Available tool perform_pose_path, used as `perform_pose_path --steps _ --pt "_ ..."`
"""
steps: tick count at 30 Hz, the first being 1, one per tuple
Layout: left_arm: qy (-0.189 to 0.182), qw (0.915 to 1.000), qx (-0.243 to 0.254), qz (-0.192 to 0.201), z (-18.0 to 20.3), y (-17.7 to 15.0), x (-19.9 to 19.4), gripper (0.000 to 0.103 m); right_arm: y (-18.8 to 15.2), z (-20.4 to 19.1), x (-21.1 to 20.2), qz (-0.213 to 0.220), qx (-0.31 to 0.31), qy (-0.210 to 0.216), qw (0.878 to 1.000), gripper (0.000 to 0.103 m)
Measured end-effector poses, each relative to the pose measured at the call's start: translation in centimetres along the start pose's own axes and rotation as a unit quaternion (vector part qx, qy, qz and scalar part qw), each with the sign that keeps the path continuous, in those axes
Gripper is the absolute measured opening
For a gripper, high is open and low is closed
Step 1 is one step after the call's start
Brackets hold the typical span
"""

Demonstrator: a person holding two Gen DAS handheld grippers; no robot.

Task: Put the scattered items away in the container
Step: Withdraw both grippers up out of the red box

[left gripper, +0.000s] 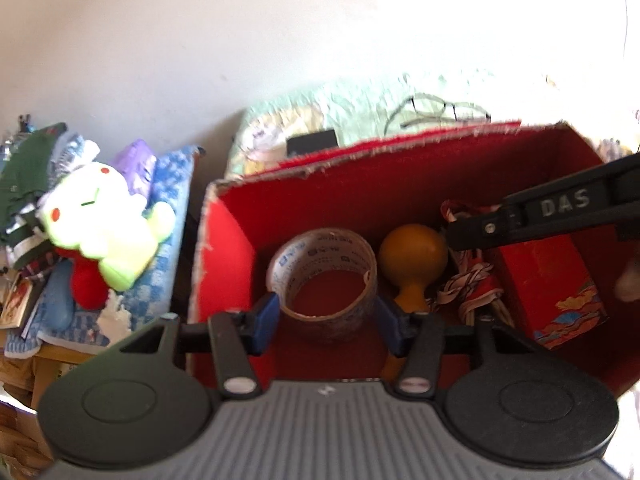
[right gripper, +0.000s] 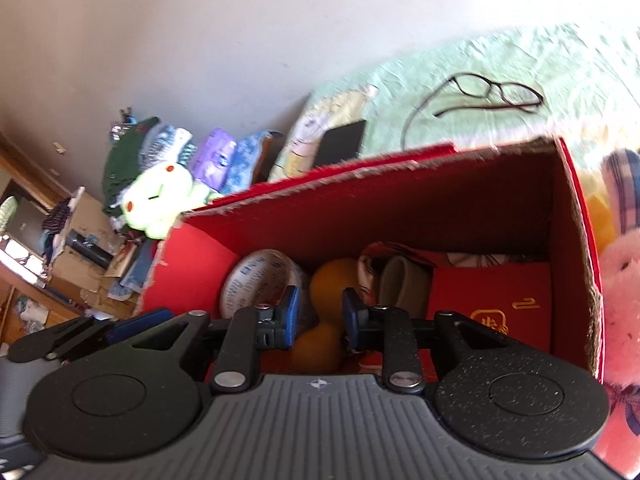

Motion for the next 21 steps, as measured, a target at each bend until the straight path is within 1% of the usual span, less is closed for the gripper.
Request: perform_pose_path --steps 1,3,4,9,11,13,16,18,21 --pt "-0.003 0.9999 -0.011 0.011 -0.2 -0.2 -0.9 0.057 0.0 0.0 -0.1 0.004 -0.003 0.007 1.0 0.027" --pt "-0.01 0.9987 -0.036 0.035 -0.8 -0.6 -2.7 0.067 -0.1 -0.1 -0.5 0.015 -0.007 0.023 1.0 0.027" --pt "-0.011 0.9977 -0.05 0.045 -1.1 -0.9 -3.5 0.07 -0.1 -0.2 -0.7 0.021 -0.01 0.029 0.999 0.027" --pt "-0.01 0.9924 -0.098 0.074 -2.2 -2.7 -6.7 0.07 -0.3 -0.7 -1.1 0.037 -0.029 0.046 0.998 0.027" --pt "-0.012 0.9892 -0.124 0.077 -2.8 -3.7 -7.7 0.069 -0.3 -0.9 -1.2 0.038 -0.035 0.049 0.997 0.027" --pt "-0.022 0.9853 -0.152 0.076 -3.2 -4.8 -8.3 0.069 -0.4 -1.2 -1.2 0.036 -0.041 0.044 0.998 0.027" --pt "-0.013 0.9833 -0.17 0.063 -3.1 -6.8 -8.9 0.068 -1.0 -1.8 -1.8 0.042 -0.065 0.043 0.996 0.027" --pt "-0.012 0.9812 -0.183 0.061 -3.1 -8.2 -9.5 0.068 -1.7 -2.3 -2.4 0.042 -0.079 0.051 0.995 0.028" --pt "-0.026 0.9761 -0.208 0.057 -3.1 -10.5 -10.4 0.068 -2.8 -3.0 -3.3 0.043 -0.088 0.078 0.992 0.028"
Point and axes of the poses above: each gripper's, at about its wrist camera, not at the fingertips, and x roughly the way its jaws point, z to its right, y to its top, the point moved 1 cm from there along x, roughly the way its jaws point, and after that the axes turned 2 degrees about y, right-handed, at the moved point
